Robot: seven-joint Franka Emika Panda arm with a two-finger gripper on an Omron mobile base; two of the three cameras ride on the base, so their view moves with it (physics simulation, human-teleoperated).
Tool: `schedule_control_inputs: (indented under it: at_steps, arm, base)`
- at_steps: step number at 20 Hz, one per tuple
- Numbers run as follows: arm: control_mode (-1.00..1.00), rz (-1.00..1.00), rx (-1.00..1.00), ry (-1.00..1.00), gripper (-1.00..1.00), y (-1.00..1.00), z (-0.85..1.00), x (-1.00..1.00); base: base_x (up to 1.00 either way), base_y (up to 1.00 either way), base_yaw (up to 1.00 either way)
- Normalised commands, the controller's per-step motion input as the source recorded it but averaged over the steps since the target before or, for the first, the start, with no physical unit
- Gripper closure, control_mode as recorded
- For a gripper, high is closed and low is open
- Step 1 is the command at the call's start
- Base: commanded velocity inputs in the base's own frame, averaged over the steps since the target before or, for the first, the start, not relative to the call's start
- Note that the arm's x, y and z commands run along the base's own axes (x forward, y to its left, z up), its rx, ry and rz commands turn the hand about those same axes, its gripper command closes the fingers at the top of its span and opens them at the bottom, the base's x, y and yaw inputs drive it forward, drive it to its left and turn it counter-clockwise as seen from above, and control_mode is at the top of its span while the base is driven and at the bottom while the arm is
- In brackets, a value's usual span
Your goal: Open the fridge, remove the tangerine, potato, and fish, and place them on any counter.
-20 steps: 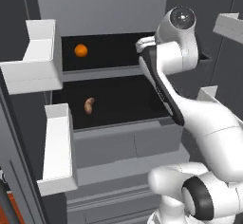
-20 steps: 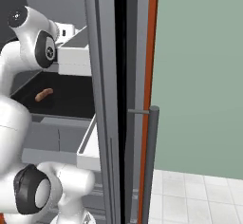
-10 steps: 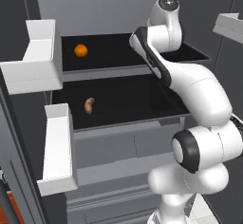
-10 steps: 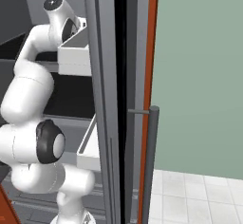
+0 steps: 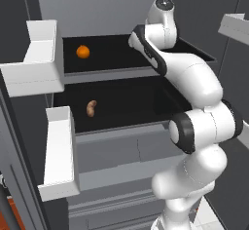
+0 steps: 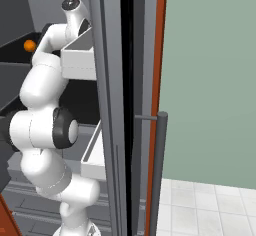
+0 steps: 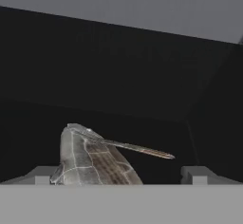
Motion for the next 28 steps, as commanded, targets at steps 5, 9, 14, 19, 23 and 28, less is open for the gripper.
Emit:
schedule_control_inputs:
  at_steps: [5, 9, 14, 19, 23, 28]
  arm:
    - [-1.0, 0.0, 0.0, 0.01, 1.0, 0.02, -0.64, -0.54]
    - [-1.0, -0.04, 0.0, 0.0, 1.0, 0.01, -0.69, -0.97]
    - [-1.0, -0.03, 0.0, -0.16, 1.0, 0.2, 0.04, -1.0]
    - [-1.0, 0.0, 0.0, -0.19, 1.0, 0.41, 0.49, -1.0]
    - [-1.0, 0.0, 0.06, 0.0, 1.0, 0.22, 0.15, -1.0]
    - [-1.0, 0.0, 0.1, 0.05, 1.0, 0.07, 0.0, -1.0]
  base:
    - [0.0, 0.0, 0.0]
    - [0.0, 0.0, 0.0]
    - [0.0, 0.0, 0.0]
    - [0.0, 0.0, 0.0]
    - [0.0, 0.0, 0.0]
    - [0.0, 0.0, 0.0]
